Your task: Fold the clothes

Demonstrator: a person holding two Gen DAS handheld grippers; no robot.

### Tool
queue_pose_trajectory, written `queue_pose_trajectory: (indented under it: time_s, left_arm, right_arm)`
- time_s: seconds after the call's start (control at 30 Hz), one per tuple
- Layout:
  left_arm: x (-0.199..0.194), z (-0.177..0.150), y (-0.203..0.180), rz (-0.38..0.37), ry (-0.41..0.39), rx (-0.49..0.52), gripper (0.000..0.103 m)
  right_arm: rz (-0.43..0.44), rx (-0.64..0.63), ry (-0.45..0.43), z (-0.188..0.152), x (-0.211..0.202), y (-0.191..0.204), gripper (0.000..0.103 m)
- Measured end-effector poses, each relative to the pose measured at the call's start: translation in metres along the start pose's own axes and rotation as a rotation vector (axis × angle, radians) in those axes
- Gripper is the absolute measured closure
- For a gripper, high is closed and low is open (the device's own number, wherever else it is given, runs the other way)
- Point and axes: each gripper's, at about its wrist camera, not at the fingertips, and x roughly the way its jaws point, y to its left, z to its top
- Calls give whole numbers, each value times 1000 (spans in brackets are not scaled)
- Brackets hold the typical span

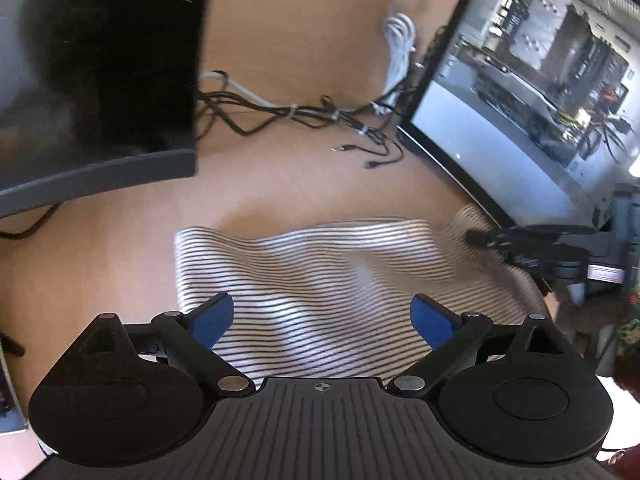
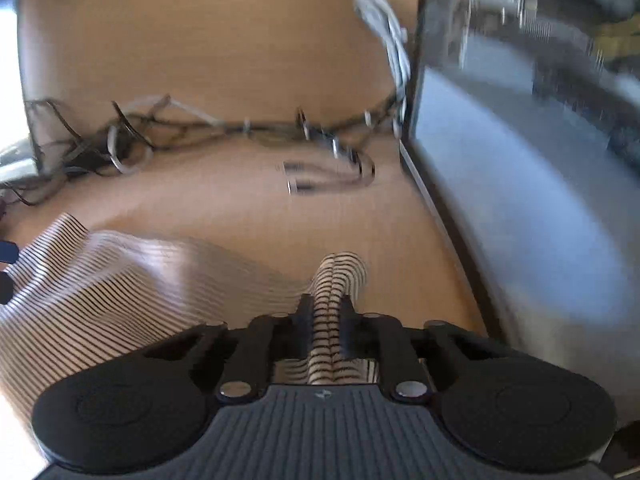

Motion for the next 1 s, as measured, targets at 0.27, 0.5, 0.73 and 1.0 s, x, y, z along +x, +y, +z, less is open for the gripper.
queue_pose_trajectory:
  time_s: [0.27, 0.5, 0.73, 1.0]
  left_arm:
    - [8, -4, 9, 47, 29, 11, 4]
    - [-17, -17, 22, 93, 5, 26, 1]
    - [-54, -44, 45, 161, -45, -22, 0]
    - [-74, -61, 35, 220, -64, 76, 0]
  right_arm:
    - [-108, -135, 72, -34, 8, 4, 89]
    - [-20, -222, 30, -22, -26, 24, 39]
    - [317, -511, -47, -28, -81, 112, 17]
    - [284, -984, -152, -84, -53, 211, 17]
